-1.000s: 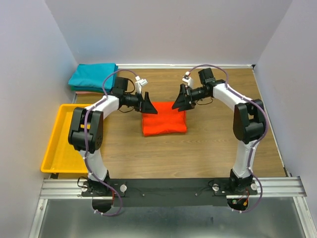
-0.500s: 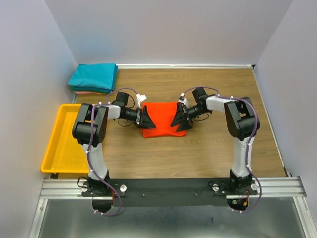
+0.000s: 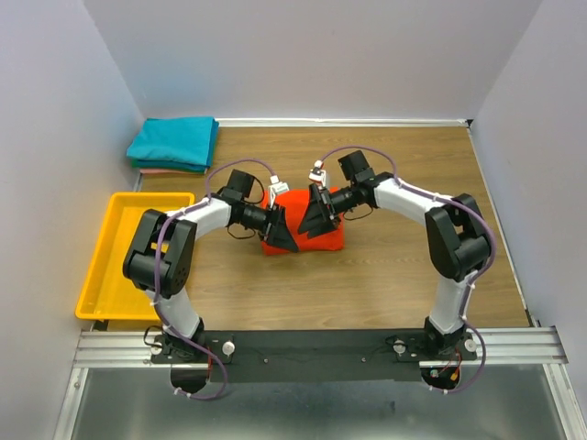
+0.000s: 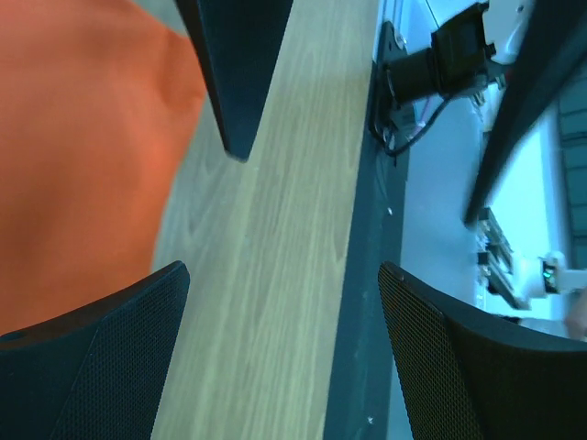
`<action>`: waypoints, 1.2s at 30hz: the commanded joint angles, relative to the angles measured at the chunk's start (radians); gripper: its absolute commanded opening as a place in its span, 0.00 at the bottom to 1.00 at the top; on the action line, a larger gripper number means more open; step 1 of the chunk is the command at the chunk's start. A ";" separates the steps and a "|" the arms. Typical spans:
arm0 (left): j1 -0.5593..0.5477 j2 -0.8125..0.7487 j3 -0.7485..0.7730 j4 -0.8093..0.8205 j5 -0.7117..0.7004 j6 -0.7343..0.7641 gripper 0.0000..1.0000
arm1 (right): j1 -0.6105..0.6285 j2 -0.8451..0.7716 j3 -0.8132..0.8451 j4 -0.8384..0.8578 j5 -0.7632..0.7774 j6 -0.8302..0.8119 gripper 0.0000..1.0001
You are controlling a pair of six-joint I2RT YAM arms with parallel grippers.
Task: Fold and stack the t-shirts
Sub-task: Fold the tshirt
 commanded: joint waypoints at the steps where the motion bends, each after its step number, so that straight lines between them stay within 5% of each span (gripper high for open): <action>1: 0.003 0.078 -0.068 0.041 0.027 -0.027 0.92 | 0.018 0.080 -0.054 0.157 -0.003 0.126 1.00; 11: 0.124 0.299 -0.094 0.073 -0.062 -0.006 0.92 | -0.034 0.240 -0.173 0.211 0.079 0.080 1.00; 23: 0.147 0.243 -0.137 0.079 -0.110 0.016 0.92 | -0.068 0.065 -0.167 -0.008 0.101 -0.125 1.00; 36: 0.150 0.249 -0.129 0.070 -0.170 0.016 0.92 | -0.124 0.135 -0.243 -0.074 0.175 -0.231 1.00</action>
